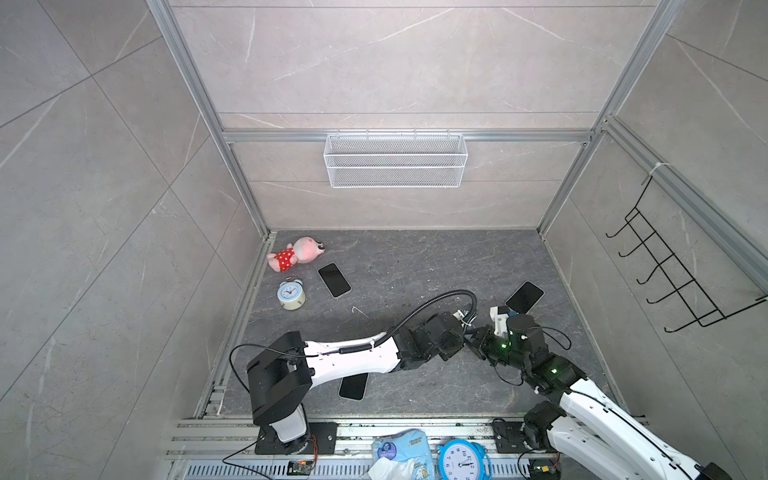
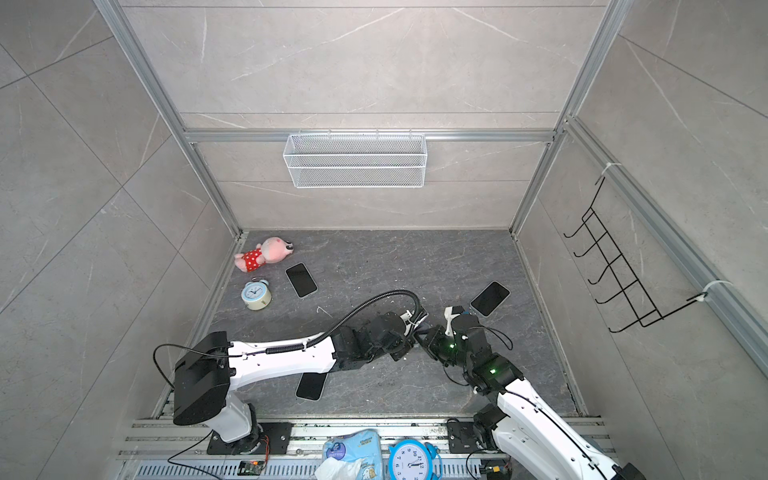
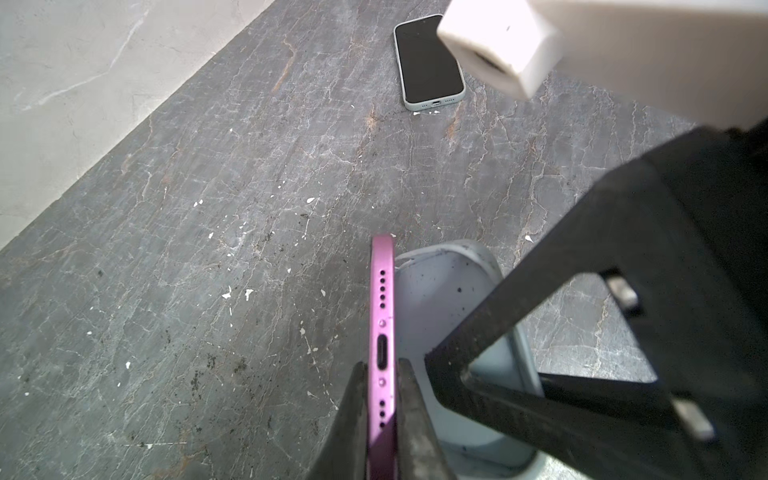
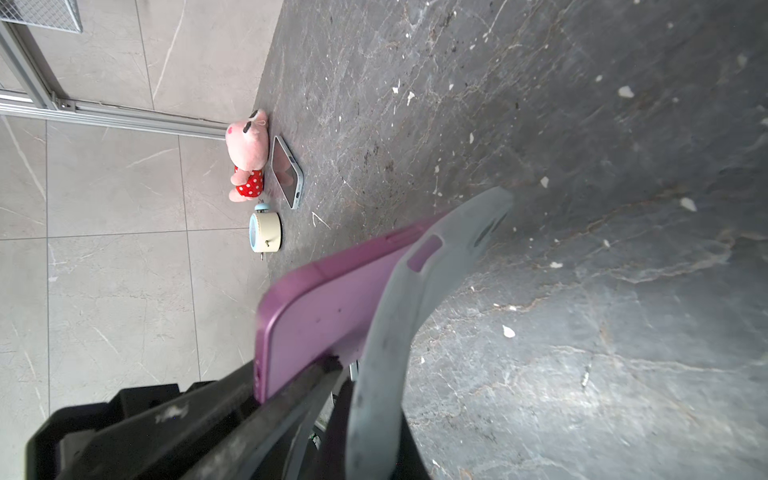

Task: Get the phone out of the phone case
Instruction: 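Swing the left gripper toward the right gripper and grasp the purple phone, then pull the purple phone out of the mint case with the left gripper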

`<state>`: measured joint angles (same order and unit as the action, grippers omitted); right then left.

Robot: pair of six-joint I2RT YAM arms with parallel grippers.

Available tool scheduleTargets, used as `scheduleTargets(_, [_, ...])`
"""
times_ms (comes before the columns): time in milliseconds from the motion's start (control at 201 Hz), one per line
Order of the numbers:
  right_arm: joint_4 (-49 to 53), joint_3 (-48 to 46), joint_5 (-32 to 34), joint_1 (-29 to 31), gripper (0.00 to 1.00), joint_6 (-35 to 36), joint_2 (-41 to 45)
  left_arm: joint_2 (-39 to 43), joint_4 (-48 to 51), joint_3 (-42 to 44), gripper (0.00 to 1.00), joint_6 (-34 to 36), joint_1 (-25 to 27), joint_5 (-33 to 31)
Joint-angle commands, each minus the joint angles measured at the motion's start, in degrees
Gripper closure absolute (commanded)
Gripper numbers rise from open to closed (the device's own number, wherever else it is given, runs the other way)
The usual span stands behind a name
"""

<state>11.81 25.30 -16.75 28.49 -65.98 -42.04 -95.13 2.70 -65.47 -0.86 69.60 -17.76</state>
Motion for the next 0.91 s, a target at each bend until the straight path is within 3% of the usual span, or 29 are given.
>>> scheduleTargets(0, [-5.4,-0.2,-2.1,0.4,1.00,0.6,0.8,4.2,-4.4,0.8,1.00,-0.3,0.0,2.8])
scheduleTargets(478, [-4.4,-3.7,-0.8,0.4,1.00,0.5,1.7,17.2,-5.8,5.2,1.00,6.5,0.1,-0.2])
scheduleTargets(902, [-4.2,-7.1,2.9,0.4,1.00,-1.7,1.7,23.4,-4.4,7.7,1.00,14.1,0.4,-2.2])
